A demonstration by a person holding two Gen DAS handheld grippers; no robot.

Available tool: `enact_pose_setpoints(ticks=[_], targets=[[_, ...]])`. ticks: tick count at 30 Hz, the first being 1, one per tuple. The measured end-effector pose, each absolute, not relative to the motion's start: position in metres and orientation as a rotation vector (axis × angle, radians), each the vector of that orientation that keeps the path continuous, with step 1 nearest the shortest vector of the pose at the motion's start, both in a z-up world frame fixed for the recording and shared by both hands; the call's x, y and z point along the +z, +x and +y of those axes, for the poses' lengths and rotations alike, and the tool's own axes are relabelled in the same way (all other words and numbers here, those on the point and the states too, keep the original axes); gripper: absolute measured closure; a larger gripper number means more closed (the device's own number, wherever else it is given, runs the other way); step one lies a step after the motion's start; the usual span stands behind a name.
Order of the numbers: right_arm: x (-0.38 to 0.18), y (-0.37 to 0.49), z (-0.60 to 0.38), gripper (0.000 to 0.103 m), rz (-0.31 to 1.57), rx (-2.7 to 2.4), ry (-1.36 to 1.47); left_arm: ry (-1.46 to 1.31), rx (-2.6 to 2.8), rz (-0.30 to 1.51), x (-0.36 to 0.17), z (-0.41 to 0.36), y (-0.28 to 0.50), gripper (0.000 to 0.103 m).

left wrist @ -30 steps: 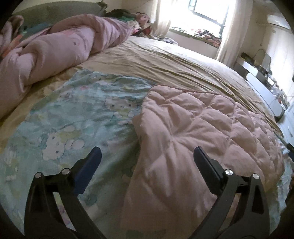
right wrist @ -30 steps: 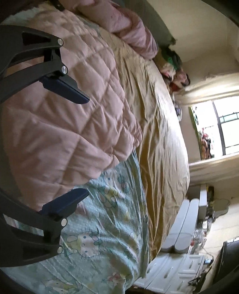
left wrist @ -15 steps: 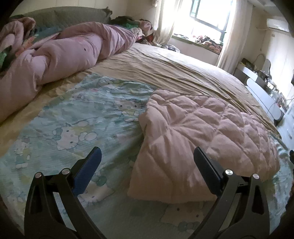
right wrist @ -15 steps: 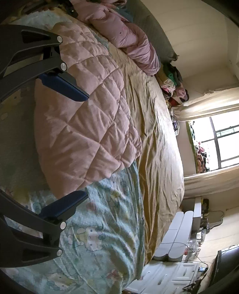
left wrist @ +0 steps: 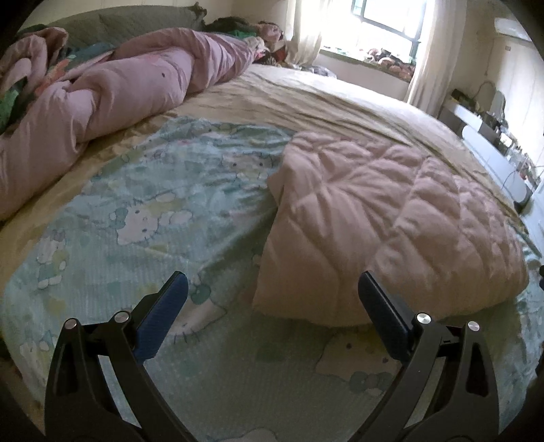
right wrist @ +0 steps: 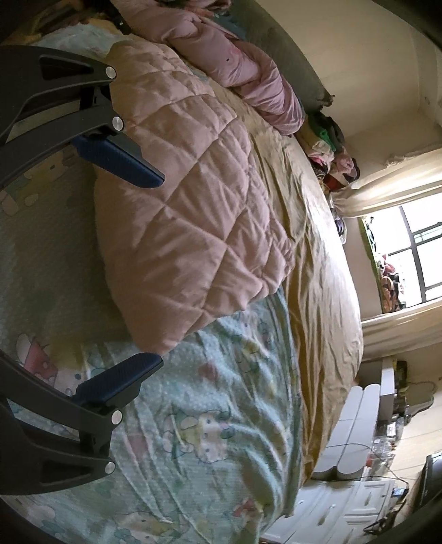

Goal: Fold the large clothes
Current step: 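Move both open tools to the side edge of the folded quilt, then close both tools on the side edge of the pink quilt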

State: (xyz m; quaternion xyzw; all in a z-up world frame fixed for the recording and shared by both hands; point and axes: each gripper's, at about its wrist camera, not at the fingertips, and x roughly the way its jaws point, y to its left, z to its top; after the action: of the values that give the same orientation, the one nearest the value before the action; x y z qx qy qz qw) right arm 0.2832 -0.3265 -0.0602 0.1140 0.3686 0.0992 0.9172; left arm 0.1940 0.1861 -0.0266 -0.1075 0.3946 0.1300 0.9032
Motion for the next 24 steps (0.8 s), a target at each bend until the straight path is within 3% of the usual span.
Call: enact_pose_setpoints(ticks=[24], targets=[[-0.121, 0.335, -0.347, 0.005, 1.018, 0.294, 0.605, -0.345, 0.218, 0.904, -0.052, 0.19, 0.214, 0.009]])
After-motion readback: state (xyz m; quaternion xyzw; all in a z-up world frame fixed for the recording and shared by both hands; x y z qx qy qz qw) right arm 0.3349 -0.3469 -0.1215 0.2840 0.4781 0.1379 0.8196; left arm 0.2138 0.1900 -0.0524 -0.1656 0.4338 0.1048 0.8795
